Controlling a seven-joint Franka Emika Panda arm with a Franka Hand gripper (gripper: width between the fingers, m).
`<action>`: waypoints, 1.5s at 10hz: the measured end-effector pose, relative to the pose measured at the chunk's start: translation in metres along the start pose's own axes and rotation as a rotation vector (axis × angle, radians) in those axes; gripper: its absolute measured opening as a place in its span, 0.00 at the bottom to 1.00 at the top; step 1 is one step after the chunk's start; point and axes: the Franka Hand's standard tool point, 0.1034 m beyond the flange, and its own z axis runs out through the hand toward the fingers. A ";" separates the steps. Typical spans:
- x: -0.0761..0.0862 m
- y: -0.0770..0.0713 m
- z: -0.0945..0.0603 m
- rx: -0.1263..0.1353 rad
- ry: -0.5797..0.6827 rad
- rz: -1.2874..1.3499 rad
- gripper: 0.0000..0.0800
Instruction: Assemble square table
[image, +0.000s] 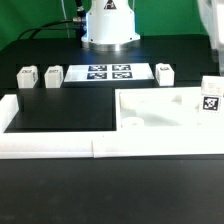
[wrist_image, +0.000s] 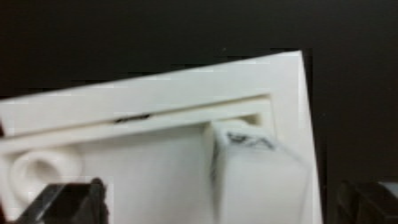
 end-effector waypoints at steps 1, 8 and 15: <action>0.015 0.014 -0.006 -0.001 0.005 -0.118 0.81; 0.019 0.032 0.004 0.018 0.039 -0.694 0.81; -0.004 0.059 0.021 -0.085 0.047 -1.382 0.81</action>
Offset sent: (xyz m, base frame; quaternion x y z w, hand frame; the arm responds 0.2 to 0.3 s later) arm 0.0000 0.0000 0.0000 0.0000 0.0000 -0.1938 0.9810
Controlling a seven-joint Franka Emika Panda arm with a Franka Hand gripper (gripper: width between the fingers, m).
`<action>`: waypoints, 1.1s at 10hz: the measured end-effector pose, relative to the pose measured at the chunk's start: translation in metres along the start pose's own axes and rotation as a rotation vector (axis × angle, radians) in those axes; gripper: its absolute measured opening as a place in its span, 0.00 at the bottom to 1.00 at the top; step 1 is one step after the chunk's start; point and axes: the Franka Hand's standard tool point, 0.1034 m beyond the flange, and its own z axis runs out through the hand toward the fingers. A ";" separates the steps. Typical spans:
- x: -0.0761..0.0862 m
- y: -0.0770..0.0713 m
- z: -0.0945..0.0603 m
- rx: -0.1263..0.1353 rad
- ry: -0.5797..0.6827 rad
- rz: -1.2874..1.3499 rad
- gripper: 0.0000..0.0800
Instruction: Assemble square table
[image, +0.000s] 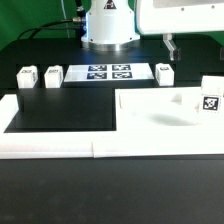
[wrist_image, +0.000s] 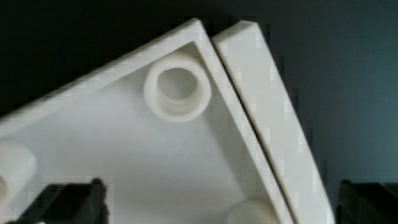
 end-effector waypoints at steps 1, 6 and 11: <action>-0.013 0.001 0.008 -0.023 -0.019 -0.139 0.81; -0.033 0.013 0.021 -0.079 -0.036 -0.504 0.81; -0.080 0.073 0.024 -0.115 -0.463 -0.296 0.81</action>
Offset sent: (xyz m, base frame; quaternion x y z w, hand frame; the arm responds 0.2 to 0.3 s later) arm -0.0362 -0.0284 -0.0148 -0.1021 0.0463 -0.3580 0.9270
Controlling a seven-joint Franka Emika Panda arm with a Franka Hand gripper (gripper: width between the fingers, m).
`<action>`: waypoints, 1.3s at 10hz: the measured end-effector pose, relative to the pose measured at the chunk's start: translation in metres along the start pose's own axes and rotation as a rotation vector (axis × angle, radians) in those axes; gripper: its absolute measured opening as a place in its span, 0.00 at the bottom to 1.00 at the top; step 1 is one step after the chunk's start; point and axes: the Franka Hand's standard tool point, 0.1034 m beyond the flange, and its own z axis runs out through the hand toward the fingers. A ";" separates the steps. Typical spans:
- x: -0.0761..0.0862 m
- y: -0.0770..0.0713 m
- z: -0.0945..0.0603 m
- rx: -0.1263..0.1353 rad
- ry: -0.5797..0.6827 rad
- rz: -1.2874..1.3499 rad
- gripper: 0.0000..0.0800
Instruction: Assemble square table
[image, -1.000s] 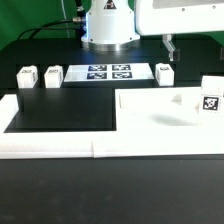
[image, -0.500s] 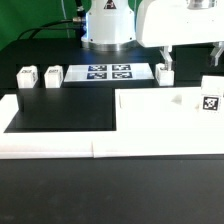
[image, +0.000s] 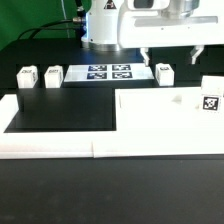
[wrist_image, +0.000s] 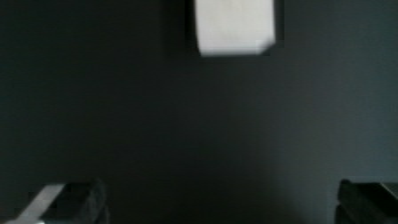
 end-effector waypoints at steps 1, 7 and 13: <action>-0.004 0.001 -0.001 0.001 -0.141 0.020 0.81; -0.005 -0.020 0.028 -0.050 -0.543 0.085 0.81; -0.013 -0.027 0.053 -0.054 -0.523 0.116 0.81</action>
Offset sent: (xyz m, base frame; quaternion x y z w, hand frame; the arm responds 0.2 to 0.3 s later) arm 0.0000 0.0000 0.0000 0.0000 -0.1938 0.0000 0.9810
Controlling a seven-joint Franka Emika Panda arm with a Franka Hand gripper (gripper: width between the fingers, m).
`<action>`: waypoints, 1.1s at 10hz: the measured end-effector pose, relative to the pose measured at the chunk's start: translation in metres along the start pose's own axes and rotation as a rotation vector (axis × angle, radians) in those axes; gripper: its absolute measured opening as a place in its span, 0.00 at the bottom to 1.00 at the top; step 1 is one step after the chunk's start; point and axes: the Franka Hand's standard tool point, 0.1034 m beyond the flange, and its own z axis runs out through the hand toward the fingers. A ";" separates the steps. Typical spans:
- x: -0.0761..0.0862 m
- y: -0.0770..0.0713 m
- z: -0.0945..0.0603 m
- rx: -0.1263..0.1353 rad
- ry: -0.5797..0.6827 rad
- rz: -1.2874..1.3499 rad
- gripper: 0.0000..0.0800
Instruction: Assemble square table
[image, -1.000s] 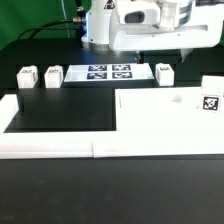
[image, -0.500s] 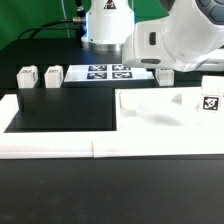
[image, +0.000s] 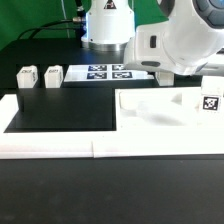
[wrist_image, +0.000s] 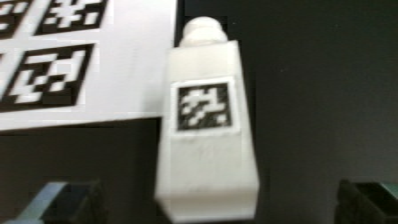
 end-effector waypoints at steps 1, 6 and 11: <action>0.000 0.003 0.007 0.001 -0.003 0.005 0.81; 0.000 0.006 0.011 0.011 -0.013 0.021 0.66; 0.000 0.007 0.011 0.013 -0.013 0.023 0.36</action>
Offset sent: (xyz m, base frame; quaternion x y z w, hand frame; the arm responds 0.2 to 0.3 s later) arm 0.0000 0.0000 0.0000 0.0000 0.0000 0.0000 1.0000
